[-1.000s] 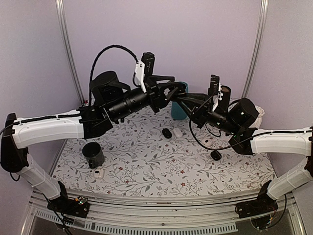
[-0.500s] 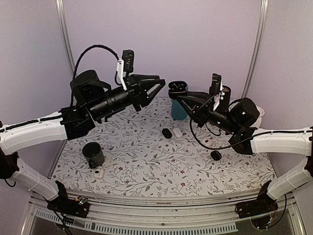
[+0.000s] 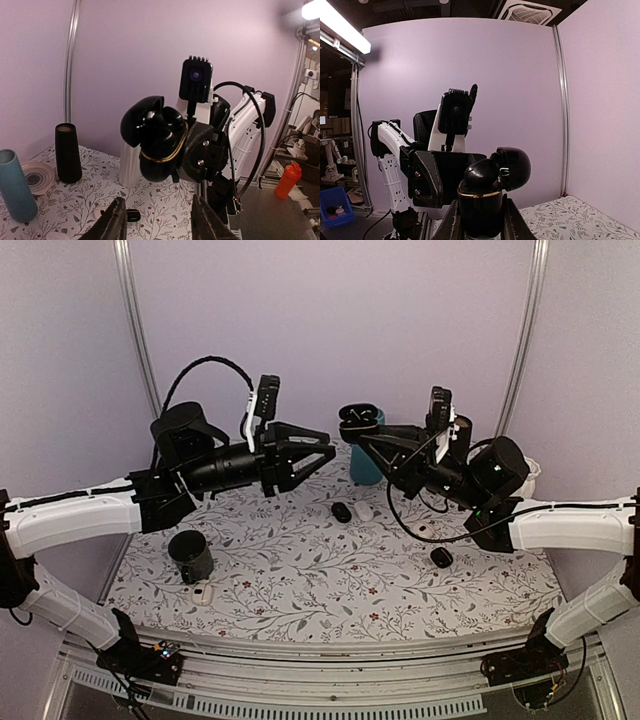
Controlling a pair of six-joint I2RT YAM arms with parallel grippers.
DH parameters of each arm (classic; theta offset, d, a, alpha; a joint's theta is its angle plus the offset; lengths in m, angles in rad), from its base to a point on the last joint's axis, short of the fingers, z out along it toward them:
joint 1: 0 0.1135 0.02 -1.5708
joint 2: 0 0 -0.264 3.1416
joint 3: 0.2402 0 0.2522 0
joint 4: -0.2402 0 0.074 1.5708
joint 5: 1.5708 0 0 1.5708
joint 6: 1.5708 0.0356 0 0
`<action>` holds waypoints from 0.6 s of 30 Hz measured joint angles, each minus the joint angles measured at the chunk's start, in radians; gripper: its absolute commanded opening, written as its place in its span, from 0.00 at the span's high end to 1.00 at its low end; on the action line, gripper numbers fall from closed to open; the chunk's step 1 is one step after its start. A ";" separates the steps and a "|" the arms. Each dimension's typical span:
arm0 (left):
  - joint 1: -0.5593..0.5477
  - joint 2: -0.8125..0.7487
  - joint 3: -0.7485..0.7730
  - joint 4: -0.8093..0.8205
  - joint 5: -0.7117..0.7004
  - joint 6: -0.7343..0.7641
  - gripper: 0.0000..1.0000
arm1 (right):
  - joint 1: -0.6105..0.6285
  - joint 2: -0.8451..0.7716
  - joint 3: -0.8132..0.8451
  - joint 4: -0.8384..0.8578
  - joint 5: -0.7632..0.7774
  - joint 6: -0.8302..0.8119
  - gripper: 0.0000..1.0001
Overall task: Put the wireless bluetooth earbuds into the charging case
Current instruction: Pass from the right arm to the left
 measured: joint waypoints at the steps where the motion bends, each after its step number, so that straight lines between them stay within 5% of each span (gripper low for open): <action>1: 0.000 0.005 0.000 0.011 0.017 0.000 0.56 | 0.000 0.004 0.000 0.005 -0.004 0.005 0.97; 18: 0.001 0.072 0.009 0.102 0.097 0.042 0.65 | 0.000 0.045 0.024 0.033 -0.076 0.073 0.97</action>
